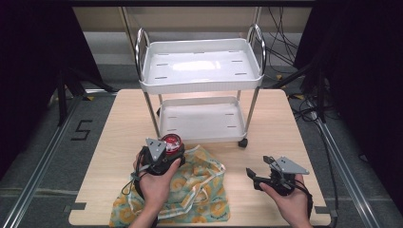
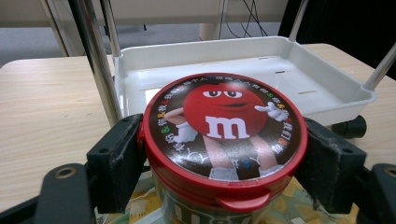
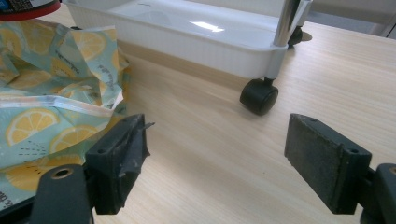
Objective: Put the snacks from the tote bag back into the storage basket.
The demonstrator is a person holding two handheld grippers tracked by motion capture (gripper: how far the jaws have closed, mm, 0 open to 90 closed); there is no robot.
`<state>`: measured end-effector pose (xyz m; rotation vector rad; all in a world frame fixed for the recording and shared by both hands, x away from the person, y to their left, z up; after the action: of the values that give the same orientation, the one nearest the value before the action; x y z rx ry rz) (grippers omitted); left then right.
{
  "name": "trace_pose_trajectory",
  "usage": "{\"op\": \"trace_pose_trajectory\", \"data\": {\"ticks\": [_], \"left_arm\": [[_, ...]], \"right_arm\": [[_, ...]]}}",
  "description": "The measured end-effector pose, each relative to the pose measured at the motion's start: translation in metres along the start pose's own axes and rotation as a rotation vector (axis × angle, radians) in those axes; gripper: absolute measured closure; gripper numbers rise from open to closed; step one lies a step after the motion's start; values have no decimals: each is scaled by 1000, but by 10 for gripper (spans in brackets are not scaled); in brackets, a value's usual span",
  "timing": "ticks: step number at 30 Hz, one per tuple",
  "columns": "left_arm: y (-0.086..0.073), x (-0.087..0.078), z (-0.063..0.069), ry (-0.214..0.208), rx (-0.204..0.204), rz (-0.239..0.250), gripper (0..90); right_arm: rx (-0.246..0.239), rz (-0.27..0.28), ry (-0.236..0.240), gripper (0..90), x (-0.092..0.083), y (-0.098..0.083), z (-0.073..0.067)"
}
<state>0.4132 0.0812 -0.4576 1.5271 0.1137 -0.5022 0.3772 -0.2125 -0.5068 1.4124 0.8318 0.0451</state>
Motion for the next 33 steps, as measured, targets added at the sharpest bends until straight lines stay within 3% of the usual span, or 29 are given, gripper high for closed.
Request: {"op": "trace_pose_trajectory", "data": {"ticks": [1, 4, 5, 8, 12, 14, 33], "left_arm": [[0, 0, 0, 2, -1, -1, 225], [1, 1, 0, 3, -2, 3, 225], [1, 1, 0, 3, 0, 2, 225], [2, 2, 1, 4, -1, 3, 225], [3, 3, 2, 1, 0, 4, 225], [3, 3, 3, 0, 0, 2, 225], [8, 5, 1, 7, -6, 11, 225]], "right_arm": [[-34, 10, 5, 220, 1, 1, 3], [0, -2, 0, 220, 0, 0, 0], [-13, 4, 1, 220, 0, 0, 1], [7, 5, 1, 220, 0, 1, 0], [-2, 0, 1, 221, 0, 0, 0], [-40, 6, 7, 221, 1, 1, 3], [-33, 11, 5, 222, 1, 2, 2]]}}
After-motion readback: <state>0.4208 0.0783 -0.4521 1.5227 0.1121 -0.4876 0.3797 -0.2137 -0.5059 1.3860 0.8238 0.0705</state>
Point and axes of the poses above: each handheld gripper's, and its own axes: x roughly forward along the jaws, y roughly out of its top, z roughly to its right, the point moved 8 cm from there along x, roughly forward along the jaws, and after that the axes turned 2 degrees about x, right-handed, at the moved point
